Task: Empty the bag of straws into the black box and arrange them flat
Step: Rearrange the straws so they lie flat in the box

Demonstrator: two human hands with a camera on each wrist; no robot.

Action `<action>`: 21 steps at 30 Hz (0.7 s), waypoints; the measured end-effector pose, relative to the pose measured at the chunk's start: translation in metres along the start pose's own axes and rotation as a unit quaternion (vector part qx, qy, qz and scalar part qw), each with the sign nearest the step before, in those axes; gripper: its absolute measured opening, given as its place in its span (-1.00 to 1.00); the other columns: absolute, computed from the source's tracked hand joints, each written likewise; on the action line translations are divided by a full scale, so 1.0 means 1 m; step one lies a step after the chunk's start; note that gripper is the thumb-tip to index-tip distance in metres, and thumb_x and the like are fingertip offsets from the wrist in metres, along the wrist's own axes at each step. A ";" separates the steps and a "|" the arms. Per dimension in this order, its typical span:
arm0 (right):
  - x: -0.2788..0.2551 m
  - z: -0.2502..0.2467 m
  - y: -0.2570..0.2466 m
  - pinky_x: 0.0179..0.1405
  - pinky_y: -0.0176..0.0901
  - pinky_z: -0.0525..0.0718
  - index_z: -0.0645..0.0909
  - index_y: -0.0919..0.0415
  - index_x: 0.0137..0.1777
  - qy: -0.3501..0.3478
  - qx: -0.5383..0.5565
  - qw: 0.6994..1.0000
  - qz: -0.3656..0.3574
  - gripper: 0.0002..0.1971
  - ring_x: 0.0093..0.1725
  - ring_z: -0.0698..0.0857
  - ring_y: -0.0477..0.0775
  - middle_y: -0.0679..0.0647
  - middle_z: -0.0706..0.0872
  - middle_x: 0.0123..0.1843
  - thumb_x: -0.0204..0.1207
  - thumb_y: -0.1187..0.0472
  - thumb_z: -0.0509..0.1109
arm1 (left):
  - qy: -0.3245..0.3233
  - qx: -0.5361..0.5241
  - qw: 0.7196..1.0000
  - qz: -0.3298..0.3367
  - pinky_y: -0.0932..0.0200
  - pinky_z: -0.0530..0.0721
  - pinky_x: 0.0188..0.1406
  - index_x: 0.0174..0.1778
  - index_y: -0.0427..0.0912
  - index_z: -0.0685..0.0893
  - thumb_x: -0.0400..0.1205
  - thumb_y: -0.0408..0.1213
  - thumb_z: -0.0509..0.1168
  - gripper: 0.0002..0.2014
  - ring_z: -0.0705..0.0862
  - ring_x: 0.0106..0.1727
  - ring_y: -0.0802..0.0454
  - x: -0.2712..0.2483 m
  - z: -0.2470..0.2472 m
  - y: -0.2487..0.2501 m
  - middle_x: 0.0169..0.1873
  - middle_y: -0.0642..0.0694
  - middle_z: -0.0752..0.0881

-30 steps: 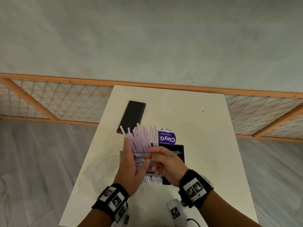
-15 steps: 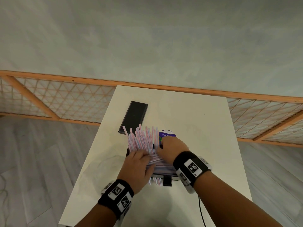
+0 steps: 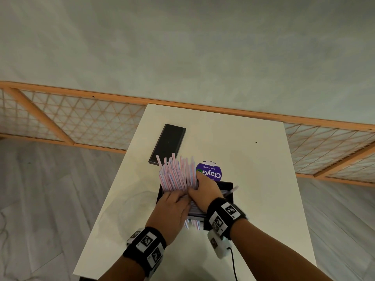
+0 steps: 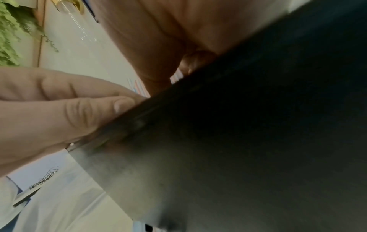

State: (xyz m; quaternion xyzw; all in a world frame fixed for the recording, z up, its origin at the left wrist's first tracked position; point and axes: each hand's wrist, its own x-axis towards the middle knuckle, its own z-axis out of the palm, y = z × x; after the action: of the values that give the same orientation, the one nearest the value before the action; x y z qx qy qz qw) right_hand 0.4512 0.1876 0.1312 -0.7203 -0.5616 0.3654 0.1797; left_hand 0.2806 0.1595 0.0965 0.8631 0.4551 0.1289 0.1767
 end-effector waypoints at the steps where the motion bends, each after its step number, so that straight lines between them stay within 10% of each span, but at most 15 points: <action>1: -0.003 0.001 0.002 -0.02 -0.06 0.80 0.59 0.01 0.23 0.011 0.014 1.000 -0.002 -0.74 -0.08 0.75 0.01 -0.03 0.78 -0.05 0.55 0.13 0.40 | -0.001 -0.001 1.000 0.002 0.15 0.61 0.30 0.30 0.09 0.72 0.81 0.02 0.04 -0.64 0.56 0.18 0.10 0.000 0.000 -0.001 0.21 0.13 0.64; 5: -0.015 -0.002 0.004 -0.36 -0.52 0.52 0.56 0.06 0.08 0.056 0.043 0.997 -0.025 -0.93 -0.26 0.66 -0.22 -0.09 0.70 -0.21 0.65 0.18 0.37 | 0.002 -0.007 1.000 0.014 0.12 0.61 0.29 0.36 0.11 0.70 0.81 -0.01 0.09 -0.67 0.59 0.19 0.08 0.000 0.001 -0.003 0.23 0.14 0.66; 21: -0.061 -0.126 0.001 -0.42 -0.37 0.55 0.73 0.04 -0.05 0.138 0.180 0.973 -0.046 -0.88 -0.52 0.64 -0.11 0.02 0.74 -0.46 0.69 0.23 0.40 | -0.007 -0.013 1.000 0.004 0.21 0.51 0.35 0.41 0.07 0.71 0.78 0.05 0.04 -0.58 0.55 0.25 0.08 0.003 -0.008 0.000 0.27 0.12 0.65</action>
State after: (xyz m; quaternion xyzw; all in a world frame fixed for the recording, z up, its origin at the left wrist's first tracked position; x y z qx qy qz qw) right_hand 0.5369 0.1491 0.2345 -0.6929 -0.4893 0.3491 0.3982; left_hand 0.2794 0.1639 0.1040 0.8635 0.4485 0.1296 0.1906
